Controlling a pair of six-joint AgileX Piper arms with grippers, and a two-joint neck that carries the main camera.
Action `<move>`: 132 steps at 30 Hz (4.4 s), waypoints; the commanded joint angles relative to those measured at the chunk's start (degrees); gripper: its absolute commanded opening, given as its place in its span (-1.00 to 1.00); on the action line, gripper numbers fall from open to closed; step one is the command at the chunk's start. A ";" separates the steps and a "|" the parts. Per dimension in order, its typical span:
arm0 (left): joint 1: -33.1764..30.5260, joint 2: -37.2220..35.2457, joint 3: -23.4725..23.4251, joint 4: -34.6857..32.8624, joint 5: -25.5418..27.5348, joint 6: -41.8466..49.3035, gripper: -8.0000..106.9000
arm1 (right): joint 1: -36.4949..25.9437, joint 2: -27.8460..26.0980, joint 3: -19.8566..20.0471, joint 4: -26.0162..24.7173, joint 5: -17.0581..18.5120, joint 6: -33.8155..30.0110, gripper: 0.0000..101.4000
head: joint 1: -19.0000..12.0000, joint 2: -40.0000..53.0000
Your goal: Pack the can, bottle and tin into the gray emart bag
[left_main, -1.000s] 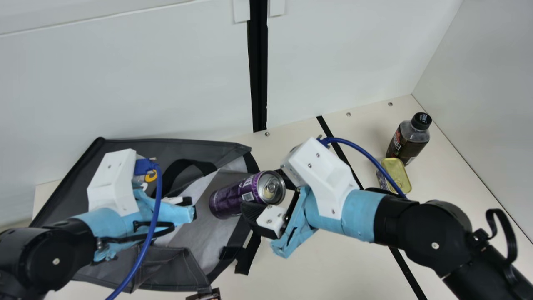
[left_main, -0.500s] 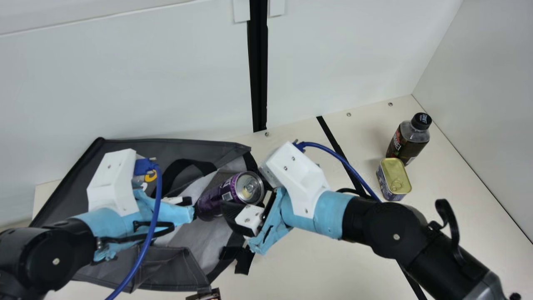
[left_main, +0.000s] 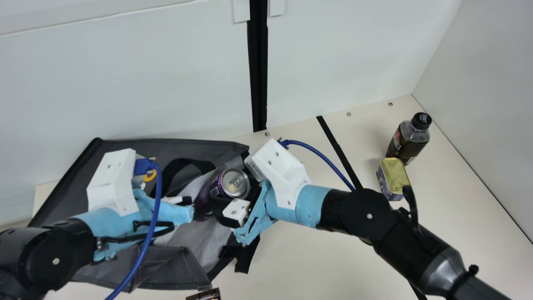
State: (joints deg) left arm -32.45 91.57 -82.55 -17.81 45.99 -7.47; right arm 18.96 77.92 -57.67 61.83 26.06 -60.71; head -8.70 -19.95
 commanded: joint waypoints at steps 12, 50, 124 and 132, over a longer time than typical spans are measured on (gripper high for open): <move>0.00 0.00 0.00 0.00 0.00 0.00 -0.68 | -1.31 6.24 -0.69 12.08 2.05 -11.75 -1.00 | -1.30 -0.05; 0.00 0.00 0.00 0.00 0.00 0.00 -0.68 | -0.89 20.42 -3.91 32.26 5.37 -22.95 -1.00 | -1.30 -0.05; 0.00 0.00 0.00 0.00 0.00 0.00 -0.68 | -4.09 2.52 3.63 14.08 0.79 -11.19 0.79 | -1.30 -0.05; 0.00 0.00 0.00 0.00 0.00 0.00 -0.68 | -5.55 -1.72 4.68 8.28 -0.06 -6.74 0.79 | -1.30 -0.05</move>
State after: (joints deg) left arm -32.45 91.57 -82.55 -17.81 45.99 -7.47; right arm 13.53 76.64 -52.99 71.09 26.39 -68.04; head -8.70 -19.86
